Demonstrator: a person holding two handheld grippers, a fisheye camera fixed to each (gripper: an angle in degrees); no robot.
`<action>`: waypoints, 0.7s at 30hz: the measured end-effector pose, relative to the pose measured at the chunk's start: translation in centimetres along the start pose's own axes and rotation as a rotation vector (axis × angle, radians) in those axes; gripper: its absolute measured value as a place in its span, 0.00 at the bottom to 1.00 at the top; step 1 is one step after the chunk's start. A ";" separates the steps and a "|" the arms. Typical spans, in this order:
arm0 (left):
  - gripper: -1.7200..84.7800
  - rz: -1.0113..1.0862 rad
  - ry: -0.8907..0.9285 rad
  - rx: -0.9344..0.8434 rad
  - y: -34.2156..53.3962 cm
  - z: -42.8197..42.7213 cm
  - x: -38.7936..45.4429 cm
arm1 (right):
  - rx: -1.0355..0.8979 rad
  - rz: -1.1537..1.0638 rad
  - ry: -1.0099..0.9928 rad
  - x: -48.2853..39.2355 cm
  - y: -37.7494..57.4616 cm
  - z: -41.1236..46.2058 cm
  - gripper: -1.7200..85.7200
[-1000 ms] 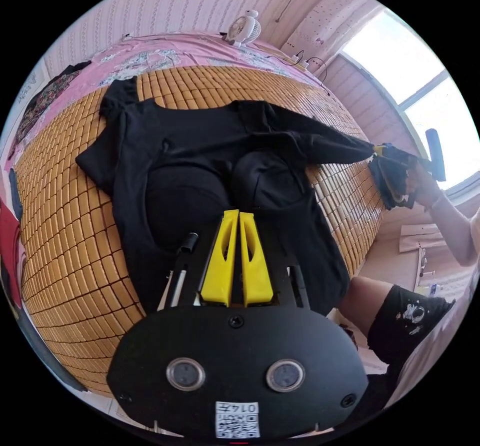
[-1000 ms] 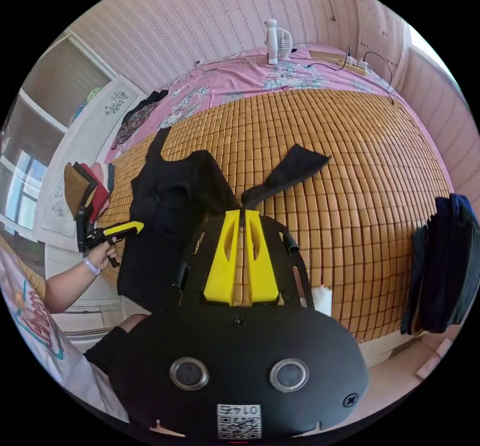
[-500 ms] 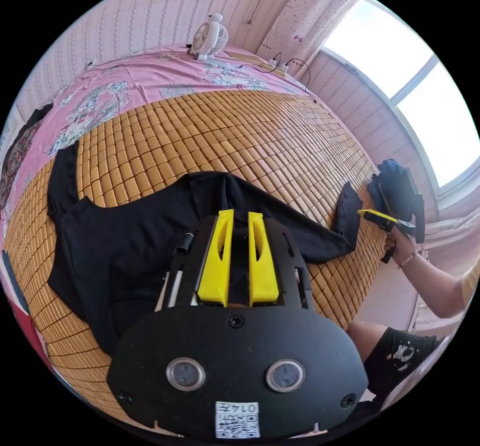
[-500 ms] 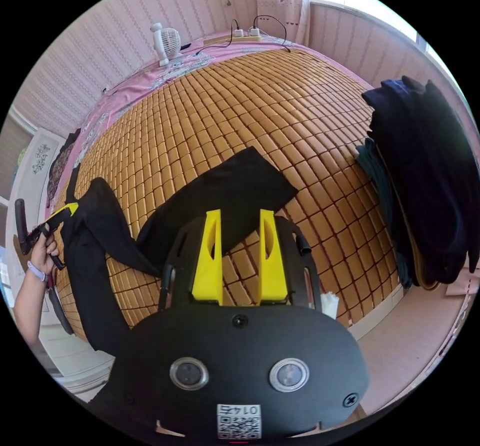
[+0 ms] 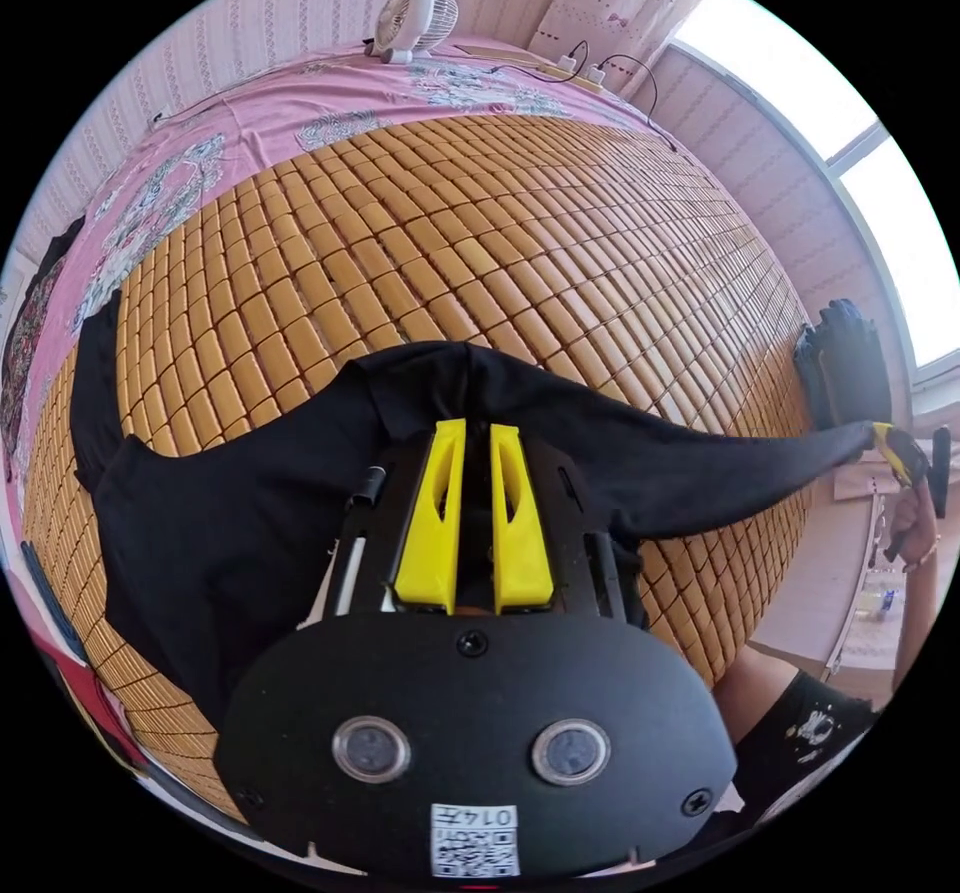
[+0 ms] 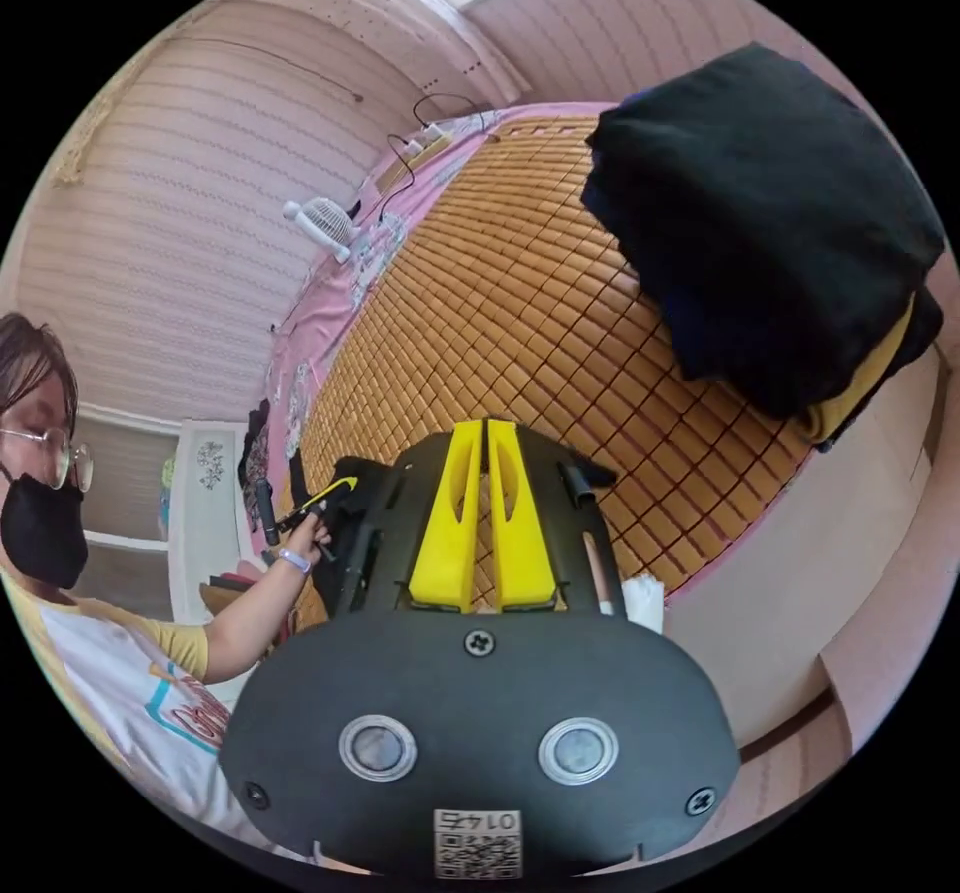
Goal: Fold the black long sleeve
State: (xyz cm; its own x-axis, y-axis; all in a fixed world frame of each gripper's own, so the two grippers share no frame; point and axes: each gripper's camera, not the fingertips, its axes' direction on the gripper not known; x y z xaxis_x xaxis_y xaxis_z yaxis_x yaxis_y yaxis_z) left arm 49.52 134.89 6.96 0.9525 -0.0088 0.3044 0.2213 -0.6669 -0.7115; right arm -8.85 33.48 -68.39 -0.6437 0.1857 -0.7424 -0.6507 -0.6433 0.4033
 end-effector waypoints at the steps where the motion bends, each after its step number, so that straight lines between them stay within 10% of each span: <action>1: 0.08 -0.008 0.010 -0.003 -0.2 0.4 -0.2 | 0.056 -0.010 0.083 0.1 -0.8 -1.1 0.04; 16: 0.06 -0.009 0.004 0.015 -1.3 4.7 0.8 | -0.131 -0.428 0.487 -3.0 2.4 13.5 0.09; 21: 0.02 -0.016 0.004 0.027 -1.4 5.7 1.2 | -0.132 -0.230 0.309 -1.6 1.2 9.2 0.04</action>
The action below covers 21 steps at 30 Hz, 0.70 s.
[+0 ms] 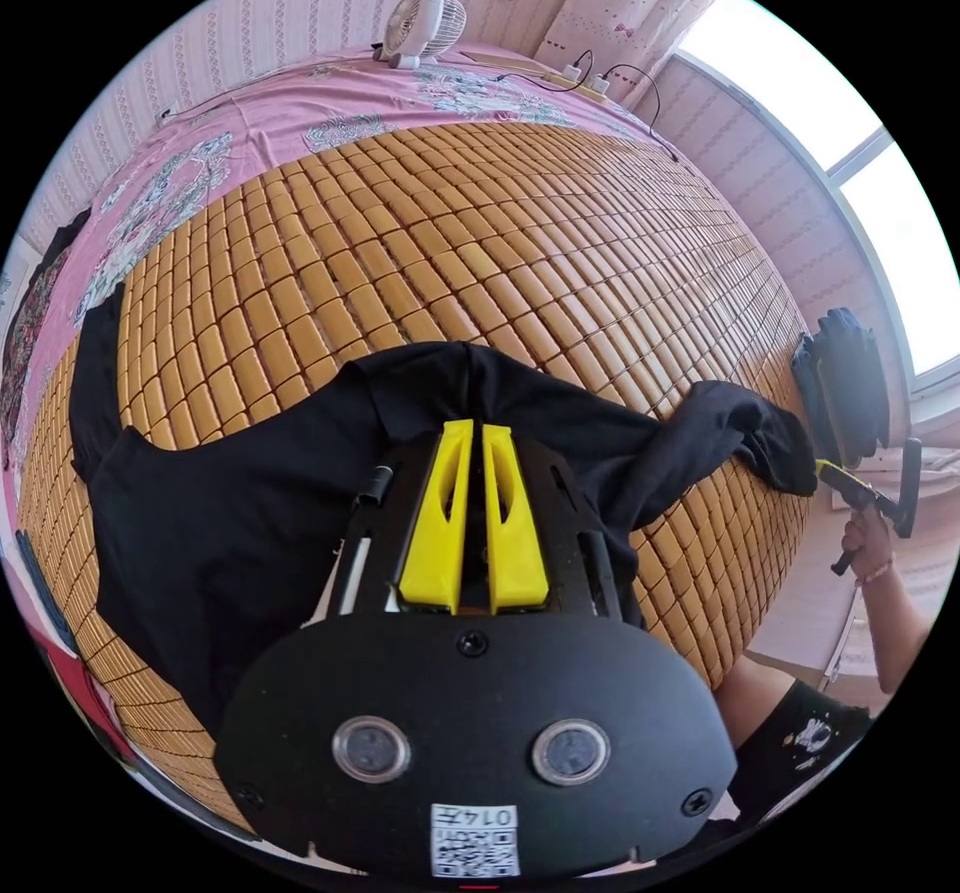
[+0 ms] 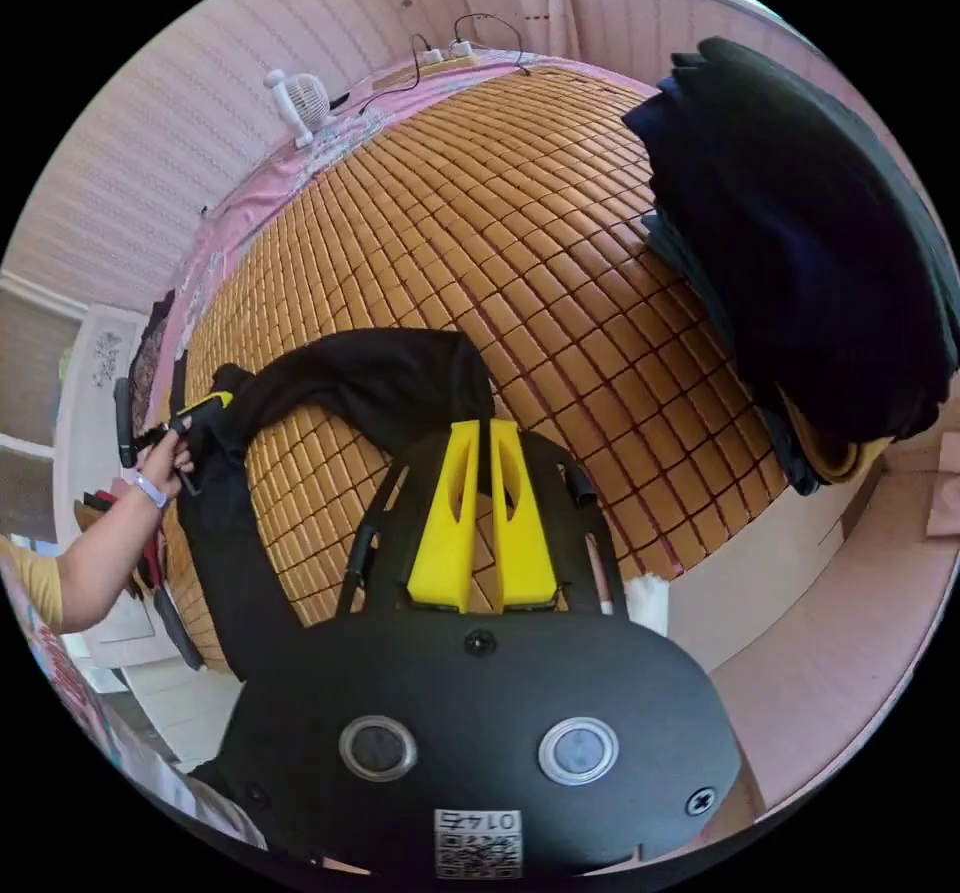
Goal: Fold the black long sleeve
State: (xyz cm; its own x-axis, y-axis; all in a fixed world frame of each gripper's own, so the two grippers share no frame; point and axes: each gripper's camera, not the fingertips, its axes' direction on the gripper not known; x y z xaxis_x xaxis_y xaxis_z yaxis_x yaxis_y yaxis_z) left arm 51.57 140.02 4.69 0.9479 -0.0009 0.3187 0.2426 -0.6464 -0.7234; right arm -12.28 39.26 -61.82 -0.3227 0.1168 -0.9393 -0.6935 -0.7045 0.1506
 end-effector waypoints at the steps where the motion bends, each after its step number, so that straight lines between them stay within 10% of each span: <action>1: 0.02 -0.001 0.000 0.002 0.0 0.2 0.1 | 0.037 0.087 -0.071 1.7 -0.2 -1.9 0.04; 7: 0.01 0.002 -0.031 0.024 -0.1 1.1 0.8 | 0.156 0.235 0.088 4.7 -1.5 -6.1 0.05; 21: 0.01 -0.119 -0.001 0.156 -5.1 2.4 0.2 | 0.002 -0.168 0.373 -4.1 -1.6 5.7 0.01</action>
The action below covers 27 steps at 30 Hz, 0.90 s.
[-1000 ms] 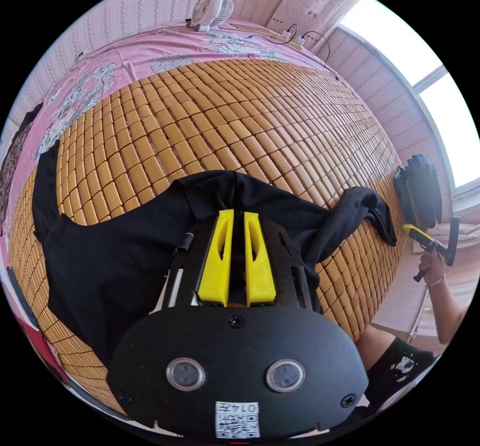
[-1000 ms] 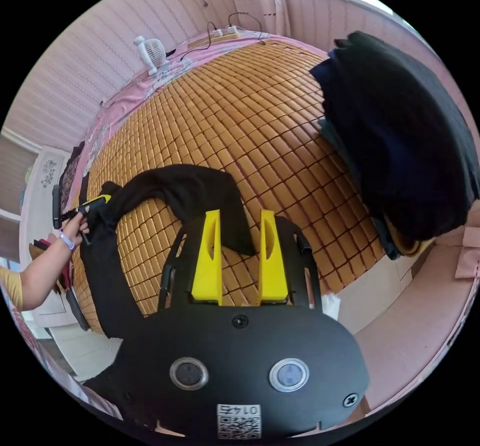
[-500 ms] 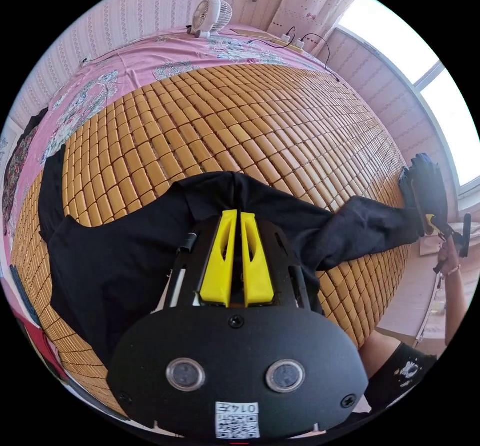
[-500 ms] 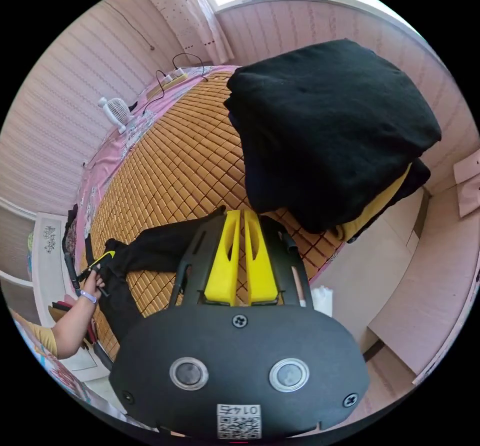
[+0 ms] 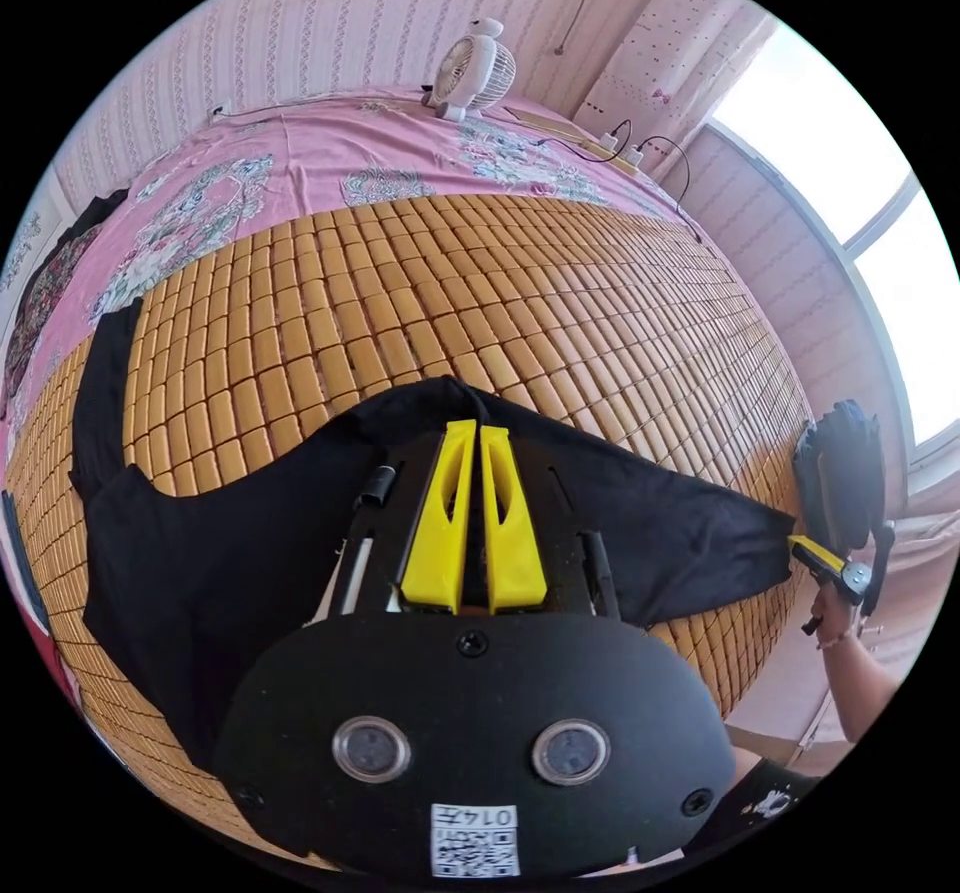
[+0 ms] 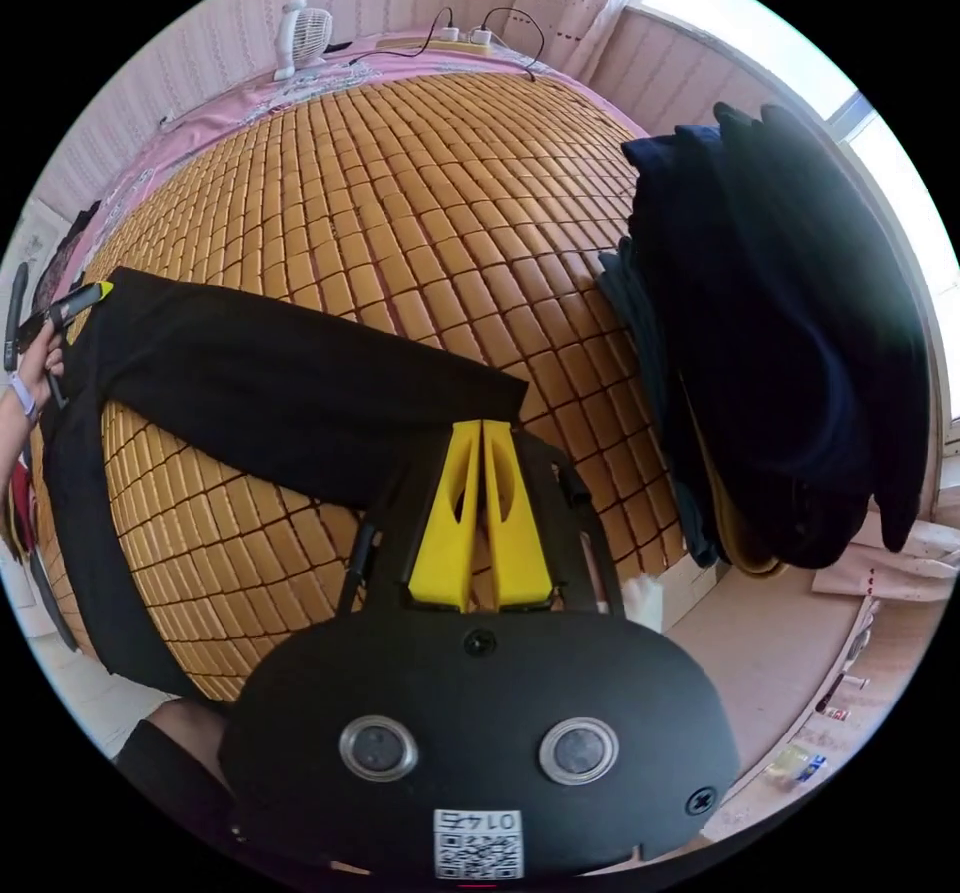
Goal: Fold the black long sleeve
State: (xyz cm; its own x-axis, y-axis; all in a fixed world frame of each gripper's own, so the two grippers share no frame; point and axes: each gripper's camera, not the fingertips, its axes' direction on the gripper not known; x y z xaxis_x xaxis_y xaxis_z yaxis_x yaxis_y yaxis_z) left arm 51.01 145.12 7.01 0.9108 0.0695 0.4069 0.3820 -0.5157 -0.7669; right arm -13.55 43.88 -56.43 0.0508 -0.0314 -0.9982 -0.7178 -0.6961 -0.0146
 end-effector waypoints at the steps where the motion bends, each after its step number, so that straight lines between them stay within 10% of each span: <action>1: 0.01 0.006 0.006 -0.006 -0.8 0.7 0.4 | -0.002 -0.019 -0.017 0.0 0.0 0.1 0.01; 15: 0.01 0.132 -0.029 -0.094 -4.8 4.7 3.6 | 0.035 -0.092 0.178 -2.9 0.6 0.6 0.01; 27: 0.01 0.112 0.002 -0.069 -5.4 5.5 3.8 | 0.007 0.020 -0.059 -1.7 -0.2 1.4 0.14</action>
State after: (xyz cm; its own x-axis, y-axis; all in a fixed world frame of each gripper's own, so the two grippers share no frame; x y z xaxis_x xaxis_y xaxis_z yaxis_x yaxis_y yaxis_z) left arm 53.23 152.85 9.95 0.9470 0.0065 0.3211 0.2657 -0.5778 -0.7717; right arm -14.46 45.08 -54.84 -0.0043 -0.0025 -1.0000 -0.7232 -0.6906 0.0048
